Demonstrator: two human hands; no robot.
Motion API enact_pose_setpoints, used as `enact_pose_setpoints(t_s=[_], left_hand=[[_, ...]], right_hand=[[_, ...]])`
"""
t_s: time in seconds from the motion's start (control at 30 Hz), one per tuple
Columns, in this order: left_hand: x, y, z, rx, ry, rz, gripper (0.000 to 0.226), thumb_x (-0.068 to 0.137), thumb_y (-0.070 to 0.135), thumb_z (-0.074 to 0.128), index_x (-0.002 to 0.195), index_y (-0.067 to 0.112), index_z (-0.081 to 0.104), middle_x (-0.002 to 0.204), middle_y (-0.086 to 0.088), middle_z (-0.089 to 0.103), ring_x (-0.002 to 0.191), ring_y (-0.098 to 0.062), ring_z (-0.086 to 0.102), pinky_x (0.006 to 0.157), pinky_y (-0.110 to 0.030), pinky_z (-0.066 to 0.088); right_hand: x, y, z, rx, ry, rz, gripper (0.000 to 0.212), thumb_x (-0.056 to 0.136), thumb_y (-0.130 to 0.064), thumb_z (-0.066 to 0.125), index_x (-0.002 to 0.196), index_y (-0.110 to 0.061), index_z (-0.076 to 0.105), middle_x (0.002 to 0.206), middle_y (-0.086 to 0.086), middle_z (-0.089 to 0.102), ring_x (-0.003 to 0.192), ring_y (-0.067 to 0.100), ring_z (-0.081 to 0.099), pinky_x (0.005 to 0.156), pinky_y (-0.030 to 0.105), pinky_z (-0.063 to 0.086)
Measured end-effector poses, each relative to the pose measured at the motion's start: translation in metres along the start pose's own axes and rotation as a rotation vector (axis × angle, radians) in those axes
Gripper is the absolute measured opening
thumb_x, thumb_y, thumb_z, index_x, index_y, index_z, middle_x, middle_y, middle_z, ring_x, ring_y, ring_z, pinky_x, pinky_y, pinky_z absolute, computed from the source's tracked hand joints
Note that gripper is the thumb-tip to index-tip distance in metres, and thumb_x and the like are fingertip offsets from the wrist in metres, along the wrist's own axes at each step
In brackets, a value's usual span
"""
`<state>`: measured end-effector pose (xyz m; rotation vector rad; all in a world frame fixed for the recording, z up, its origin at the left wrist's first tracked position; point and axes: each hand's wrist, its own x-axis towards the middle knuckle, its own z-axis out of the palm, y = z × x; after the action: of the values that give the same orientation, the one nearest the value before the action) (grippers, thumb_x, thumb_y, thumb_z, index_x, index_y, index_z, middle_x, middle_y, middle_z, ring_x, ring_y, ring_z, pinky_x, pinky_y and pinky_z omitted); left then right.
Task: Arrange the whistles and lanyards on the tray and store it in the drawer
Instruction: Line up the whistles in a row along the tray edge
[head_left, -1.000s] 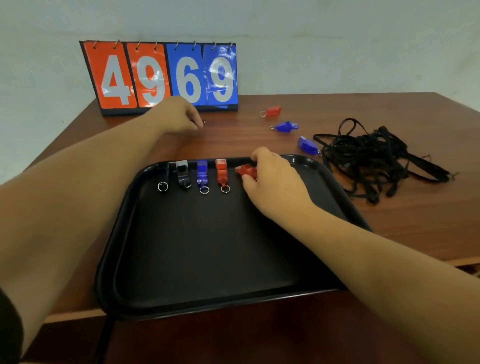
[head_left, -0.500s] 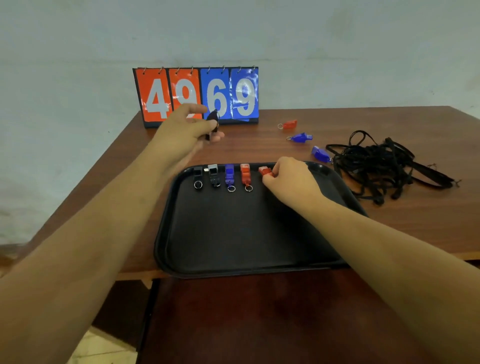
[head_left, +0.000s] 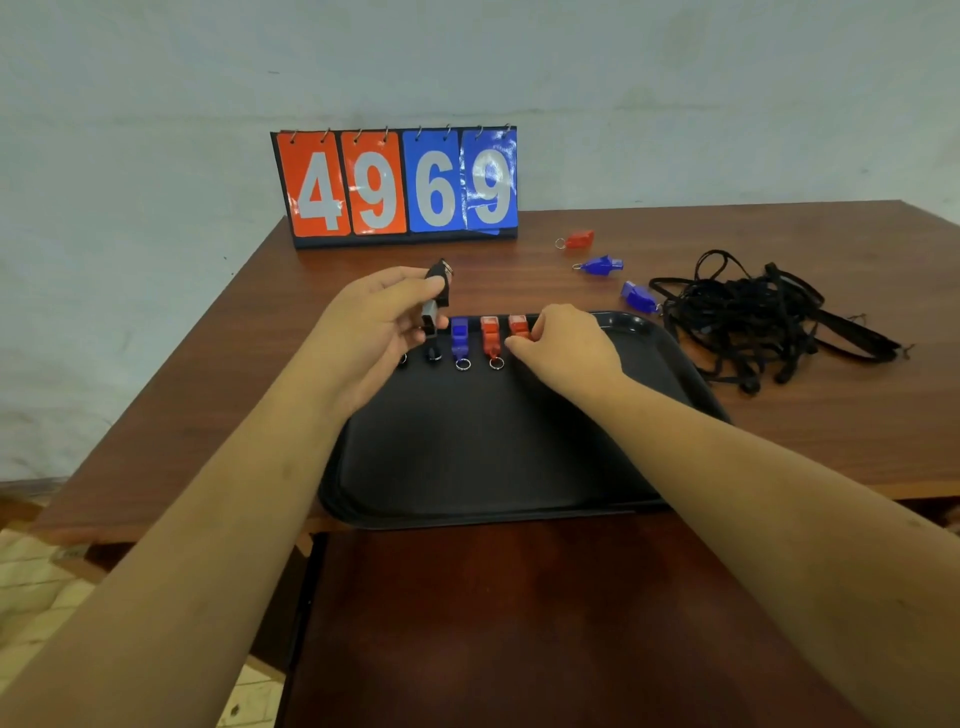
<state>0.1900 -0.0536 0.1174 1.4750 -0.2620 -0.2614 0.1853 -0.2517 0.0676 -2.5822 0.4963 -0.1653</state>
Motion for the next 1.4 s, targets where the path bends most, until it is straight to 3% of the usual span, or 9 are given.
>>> enact_pose_setpoints(t_s=[0.2,0.43,0.6,0.83,1.03,1.1,1.17,1.27,1.4], left_hand=[[-0.004,0.003,0.009,-0.022,-0.027,0.026,0.024,0.096,0.008,0.056,0.114,0.015,0.070,0.093,0.002,0.070,0.078,-0.009,0.057,0.066,-0.023,0.040],[-0.018,0.012,0.023,-0.059,-0.137,0.057,0.015,0.094,0.005,0.060,0.109,0.003,0.060,0.099,-0.011,0.074,0.093,-0.022,0.073,0.078,-0.026,0.058],[-0.025,0.010,0.033,-0.041,-0.147,0.079,0.010,0.094,0.004,0.061,0.103,0.001,0.059,0.101,-0.015,0.073,0.094,-0.024,0.074,0.079,-0.027,0.059],[-0.029,-0.001,0.041,0.149,-0.150,0.109,0.016,0.095,0.009,0.060,0.107,-0.001,0.064,0.087,-0.010,0.074,0.083,-0.018,0.071,0.078,-0.027,0.059],[-0.031,-0.011,0.037,0.547,-0.153,0.181,0.009,0.093,0.024,0.065,0.099,0.018,0.067,0.087,0.002,0.074,0.081,-0.009,0.071,0.073,-0.023,0.057],[-0.031,-0.017,0.025,0.677,-0.185,0.220,0.007,0.092,0.027,0.066,0.097,0.022,0.066,0.089,0.004,0.072,0.082,-0.011,0.070,0.076,-0.026,0.056],[-0.031,-0.024,0.010,0.730,-0.187,0.240,0.008,0.090,0.027,0.068,0.097,0.026,0.065,0.089,0.006,0.069,0.082,-0.012,0.067,0.079,-0.025,0.054],[-0.030,-0.031,-0.016,0.845,-0.046,0.300,0.009,0.090,0.023,0.067,0.098,0.025,0.064,0.087,0.006,0.063,0.074,-0.009,0.057,0.068,-0.014,0.045],[-0.021,-0.047,-0.046,0.937,0.221,0.293,0.009,0.091,0.015,0.061,0.097,0.021,0.060,0.088,0.000,0.061,0.069,-0.007,0.050,0.062,-0.021,0.039]], right_hand=[[-0.025,-0.008,-0.025,0.265,0.125,-0.085,0.026,0.101,-0.039,0.053,0.094,-0.016,0.063,0.079,-0.009,0.059,0.072,0.004,0.056,0.065,0.020,0.041],[-0.069,-0.019,-0.059,0.741,-0.144,-0.333,0.030,0.094,-0.035,0.066,0.116,-0.015,0.069,0.098,0.003,0.074,0.085,0.019,0.072,0.075,0.032,0.061],[-0.069,-0.008,-0.055,0.883,-0.110,-0.305,0.023,0.089,-0.021,0.075,0.108,-0.010,0.073,0.094,0.012,0.074,0.077,0.021,0.064,0.078,0.042,0.056],[-0.072,-0.002,-0.055,1.153,-0.144,-0.186,0.008,0.093,-0.015,0.069,0.097,-0.009,0.073,0.068,-0.002,0.066,0.067,0.016,0.052,0.069,0.032,0.046],[-0.064,0.006,-0.052,0.912,-0.007,-0.066,0.019,0.099,-0.026,0.059,0.109,-0.012,0.068,0.095,0.007,0.074,0.074,0.016,0.066,0.067,0.032,0.052],[-0.056,0.014,-0.052,0.700,0.068,-0.027,0.021,0.101,-0.029,0.056,0.114,-0.015,0.064,0.093,0.004,0.070,0.069,0.013,0.063,0.063,0.028,0.051],[-0.048,0.025,-0.050,0.502,0.090,-0.047,0.023,0.099,-0.033,0.059,0.116,-0.018,0.063,0.090,-0.003,0.065,0.072,0.010,0.059,0.072,0.029,0.053],[-0.039,0.035,-0.040,0.287,0.098,-0.074,0.026,0.097,-0.032,0.063,0.119,-0.018,0.065,0.095,-0.006,0.065,0.081,0.007,0.060,0.081,0.028,0.051],[-0.026,0.032,-0.029,0.095,0.115,-0.025,0.025,0.095,-0.040,0.064,0.104,-0.016,0.065,0.091,-0.003,0.068,0.077,0.009,0.062,0.078,0.031,0.054]])
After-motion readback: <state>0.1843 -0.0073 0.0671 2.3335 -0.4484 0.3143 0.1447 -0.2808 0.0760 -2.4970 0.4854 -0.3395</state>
